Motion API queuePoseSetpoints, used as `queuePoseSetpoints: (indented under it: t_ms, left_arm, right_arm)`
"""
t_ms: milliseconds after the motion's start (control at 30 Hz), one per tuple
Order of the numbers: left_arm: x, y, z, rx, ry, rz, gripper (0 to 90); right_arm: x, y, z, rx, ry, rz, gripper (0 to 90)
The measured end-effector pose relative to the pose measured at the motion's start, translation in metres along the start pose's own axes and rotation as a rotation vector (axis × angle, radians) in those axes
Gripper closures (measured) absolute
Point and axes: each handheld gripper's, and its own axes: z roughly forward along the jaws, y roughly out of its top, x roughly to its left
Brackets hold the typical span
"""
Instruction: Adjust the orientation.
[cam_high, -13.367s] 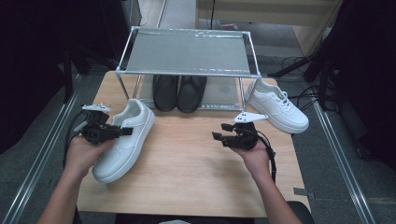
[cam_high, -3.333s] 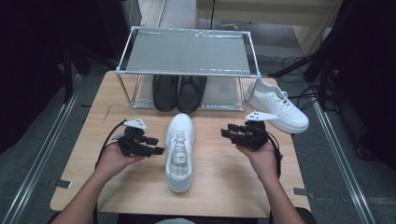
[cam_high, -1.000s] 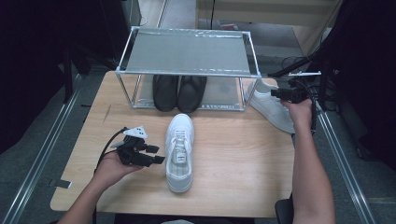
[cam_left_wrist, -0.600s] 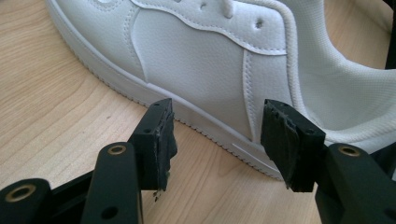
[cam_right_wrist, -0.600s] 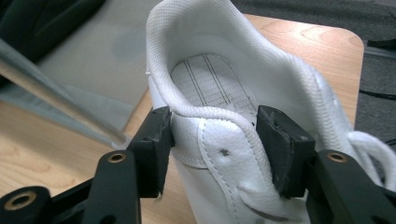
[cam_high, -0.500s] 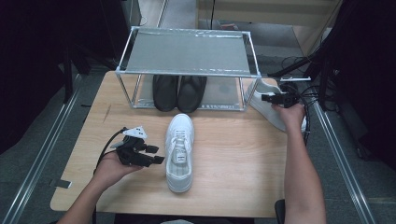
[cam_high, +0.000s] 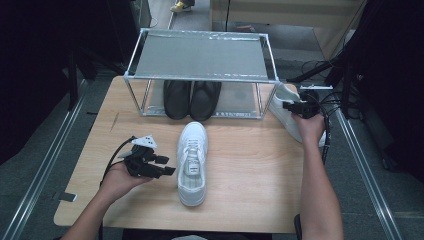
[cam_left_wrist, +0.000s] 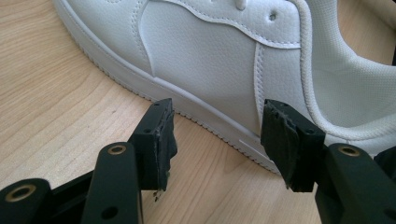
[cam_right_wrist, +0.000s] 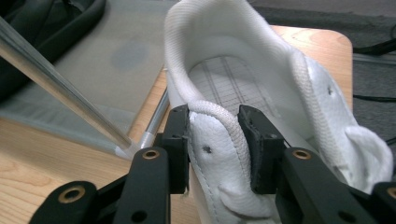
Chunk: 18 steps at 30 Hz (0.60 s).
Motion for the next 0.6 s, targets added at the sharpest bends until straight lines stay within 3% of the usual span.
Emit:
queuePoseSetpoints:
  t_ms: [200, 300, 600]
  left_arm:
    - [0.001, 0.000, -0.002, -0.013, 0.000, -0.005, 44.8]
    - [0.001, 0.000, -0.003, -0.019, 0.000, -0.008, 44.8]
    - [0.001, 0.002, -0.006, -0.024, -0.004, 0.002, 44.6]
  right_arm:
    - [-0.001, 0.001, -0.005, 0.018, -0.018, 0.011, 71.1]
    - [-0.006, -0.002, -0.014, 0.026, 0.017, 0.062, 73.6]
    - [0.001, -0.003, -0.027, 0.034, 0.021, 0.067, 75.9]
